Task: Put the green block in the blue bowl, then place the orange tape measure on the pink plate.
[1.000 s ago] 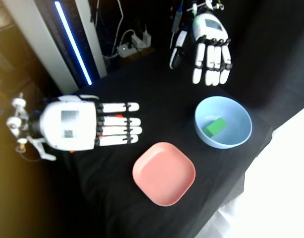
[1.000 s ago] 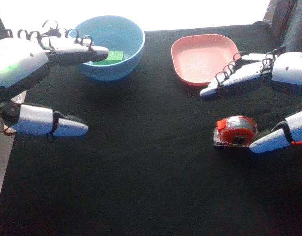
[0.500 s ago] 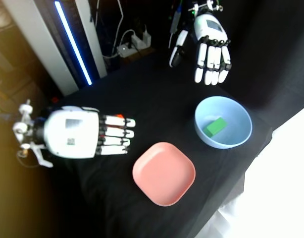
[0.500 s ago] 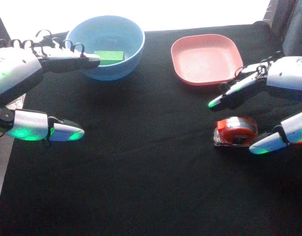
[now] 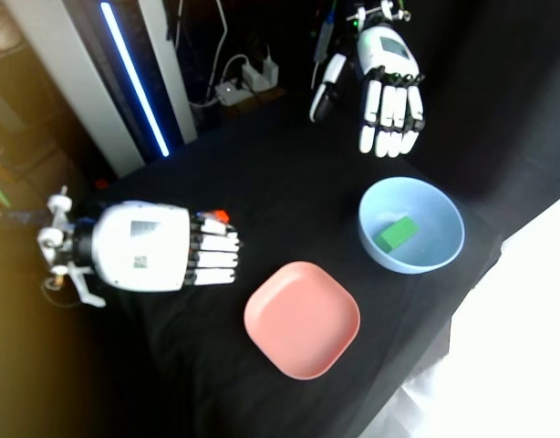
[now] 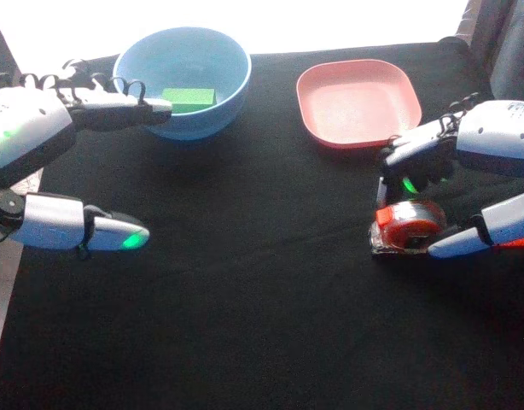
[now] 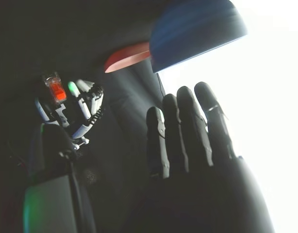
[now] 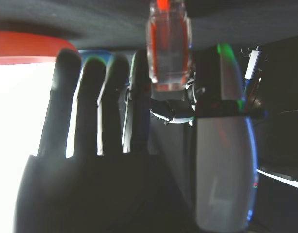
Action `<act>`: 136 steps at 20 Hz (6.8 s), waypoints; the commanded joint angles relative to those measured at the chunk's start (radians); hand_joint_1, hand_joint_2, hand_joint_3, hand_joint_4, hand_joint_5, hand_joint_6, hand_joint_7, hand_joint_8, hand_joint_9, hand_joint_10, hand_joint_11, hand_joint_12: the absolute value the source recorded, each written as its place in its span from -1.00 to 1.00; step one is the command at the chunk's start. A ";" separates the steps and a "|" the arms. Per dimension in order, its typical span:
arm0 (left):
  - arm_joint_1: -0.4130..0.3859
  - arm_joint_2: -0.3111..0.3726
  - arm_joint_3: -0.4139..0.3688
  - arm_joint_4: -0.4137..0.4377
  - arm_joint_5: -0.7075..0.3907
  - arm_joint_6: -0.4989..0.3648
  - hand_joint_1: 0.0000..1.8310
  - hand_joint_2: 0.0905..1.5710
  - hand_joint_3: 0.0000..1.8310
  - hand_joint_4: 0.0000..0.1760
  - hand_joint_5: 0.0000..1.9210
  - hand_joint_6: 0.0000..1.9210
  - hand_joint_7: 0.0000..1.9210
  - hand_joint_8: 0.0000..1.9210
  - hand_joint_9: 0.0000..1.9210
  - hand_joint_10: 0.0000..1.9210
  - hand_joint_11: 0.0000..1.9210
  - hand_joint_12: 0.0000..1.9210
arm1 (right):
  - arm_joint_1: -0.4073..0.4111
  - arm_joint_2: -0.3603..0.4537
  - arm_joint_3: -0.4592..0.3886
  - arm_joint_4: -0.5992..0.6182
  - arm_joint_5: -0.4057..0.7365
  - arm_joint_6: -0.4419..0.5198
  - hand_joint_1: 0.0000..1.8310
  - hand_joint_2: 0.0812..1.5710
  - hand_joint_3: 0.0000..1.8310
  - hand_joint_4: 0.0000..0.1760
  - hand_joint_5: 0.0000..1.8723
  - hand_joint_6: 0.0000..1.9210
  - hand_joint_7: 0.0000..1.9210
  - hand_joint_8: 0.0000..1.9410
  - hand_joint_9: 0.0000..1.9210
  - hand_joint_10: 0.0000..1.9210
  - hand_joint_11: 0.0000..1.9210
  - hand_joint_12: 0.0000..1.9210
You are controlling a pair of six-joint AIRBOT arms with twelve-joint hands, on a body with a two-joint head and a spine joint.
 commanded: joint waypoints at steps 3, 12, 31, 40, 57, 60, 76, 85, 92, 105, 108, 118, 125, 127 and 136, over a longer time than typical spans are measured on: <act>-0.003 -0.002 -0.001 -0.019 -0.116 -0.009 -0.14 0.09 -1.00 -0.83 -0.57 -1.00 -0.51 -0.99 -0.54 -0.99 -0.98 -0.03 | 0.013 -0.001 0.003 0.059 0.083 0.003 0.24 0.32 -1.00 -1.00 -0.51 0.98 -0.33 1.00 -0.28 1.00 -0.23 1.00; 0.009 -0.008 -0.001 -0.029 -0.123 -0.018 -0.08 0.12 -1.00 -1.00 -0.55 -1.00 -0.50 -1.00 -0.52 -1.00 -0.94 -0.12 | 0.012 -0.007 0.006 0.076 0.083 0.002 0.42 0.45 -1.00 -1.00 -0.42 1.00 -0.05 1.00 0.17 1.00 0.30 1.00; 0.048 -0.022 0.003 -0.062 -0.146 -0.036 -0.14 0.10 -1.00 -0.29 -0.60 -1.00 -0.48 -0.99 -0.49 -0.99 -0.94 -0.14 | 0.012 -0.032 0.023 0.074 0.083 0.002 0.13 0.17 -0.99 -0.68 -0.39 -0.99 -0.42 -0.98 -0.39 -0.89 -0.91 0.29; 0.052 -0.025 0.003 -0.066 -0.146 -0.039 -0.13 0.09 -1.00 -0.38 -0.60 -1.00 -0.46 -0.99 -0.46 -0.99 -0.93 -0.17 | 0.013 -0.059 0.041 0.067 0.083 0.002 0.21 0.44 -1.00 -1.00 -0.06 0.18 -0.23 0.56 -0.15 0.82 -0.15 0.99; 0.110 -0.033 -0.004 -0.092 -0.201 -0.071 -0.08 0.08 -1.00 -0.41 -0.58 -0.99 -0.45 -0.99 -0.47 -1.00 -0.95 -0.14 | 0.088 -0.037 0.107 0.401 0.214 -0.117 0.30 0.29 -1.00 -1.00 0.21 -0.22 -0.09 0.85 -0.02 0.98 0.01 1.00; 0.127 -0.035 -0.006 -0.110 -0.216 -0.073 -0.11 0.09 -1.00 -0.28 -0.62 -1.00 -0.51 -1.00 -0.58 -1.00 -0.99 -0.20 | 0.170 -0.102 0.173 0.395 0.179 -0.120 0.36 0.30 -1.00 -1.00 0.09 -0.06 0.23 -0.18 0.03 0.29 -0.14 0.61; 0.132 -0.051 -0.005 -0.110 -0.236 -0.082 -0.16 0.10 -1.00 -0.83 -0.60 -1.00 -0.45 -1.00 -0.45 -0.98 -0.99 -0.10 | 0.234 -0.363 0.465 0.263 -0.193 -0.120 0.29 0.29 -0.99 -1.00 0.16 -0.14 -0.20 0.53 -0.15 0.79 -0.10 0.96; 0.133 -0.054 -0.003 -0.110 -0.246 -0.093 -0.15 0.11 -1.00 -0.95 -0.58 -1.00 -0.44 -1.00 -0.43 -1.00 -0.98 -0.05 | 0.234 -0.384 0.471 0.195 -0.239 -0.120 0.12 0.16 -1.00 -1.00 -0.05 -1.00 -0.02 -0.85 -0.29 -0.03 -0.44 0.49; 0.142 -0.055 -0.001 -0.116 -0.257 -0.097 -0.15 0.12 -1.00 -0.64 -0.57 -1.00 -0.39 -0.99 -0.43 -1.00 -1.00 -0.10 | 0.234 -0.383 0.468 0.187 -0.240 -0.120 -0.18 0.03 -1.00 -0.18 -0.88 -0.99 -0.84 -0.99 -0.73 -0.99 -0.99 -0.11; 0.243 0.003 -0.045 -0.192 -0.447 -0.111 -0.02 0.13 -1.00 -0.65 -0.57 -1.00 -0.45 -1.00 -0.46 -1.00 -1.00 -0.02 | 0.234 -0.115 0.226 0.365 0.089 -0.120 -0.29 -0.08 -1.00 0.87 -1.00 -1.00 -0.84 -0.99 -0.78 -0.99 -1.00 -0.17; 0.251 0.011 -0.056 -0.194 -0.468 -0.111 0.25 0.16 -1.00 -0.57 -0.58 -1.00 -0.46 -1.00 -0.49 -1.00 -1.00 -0.07 | 0.228 -0.080 0.173 0.370 0.154 -0.120 -0.25 -0.07 -1.00 0.74 -0.98 -1.00 -0.88 -0.99 -0.85 -0.99 -1.00 -0.38; 0.395 0.051 -0.144 -0.216 -0.707 -0.111 -0.19 0.17 -1.00 -0.35 -0.70 -1.00 -0.64 -1.00 -0.59 -1.00 -1.00 -0.21 | -0.119 0.054 -0.066 0.695 0.605 -0.120 -0.07 0.00 -0.98 0.56 -0.95 -0.99 -0.92 -1.00 -0.99 -1.00 -1.00 -1.00; 0.477 0.042 -0.171 -0.278 -0.745 -0.112 -0.36 0.09 -1.00 0.52 -0.99 -1.00 -0.95 -1.00 -0.92 -1.00 -1.00 -0.66 | -0.289 0.051 -0.141 0.844 0.727 -0.120 -0.38 0.01 -1.00 -0.14 -0.96 -1.00 -0.99 -1.00 -0.99 -1.00 -0.99 -0.99; 0.477 0.042 -0.168 -0.281 -0.747 -0.112 -0.50 0.11 -0.99 0.63 -1.00 -1.00 -0.99 -1.00 -0.98 -1.00 -1.00 -0.74 | -0.297 0.057 -0.146 0.846 0.735 -0.120 -0.39 0.02 -0.99 -0.20 -0.97 -1.00 -0.98 -1.00 -1.00 -1.00 -1.00 -1.00; 0.452 0.040 -0.154 -0.280 -0.813 -0.111 -0.67 0.27 -0.99 0.19 -1.00 -1.00 -0.98 -1.00 -0.93 -1.00 -1.00 -0.64 | -0.297 0.081 -0.152 0.878 0.833 -0.120 -0.33 0.02 -0.99 0.65 -0.98 -0.99 -0.93 -0.99 -0.96 -0.99 -0.99 -0.99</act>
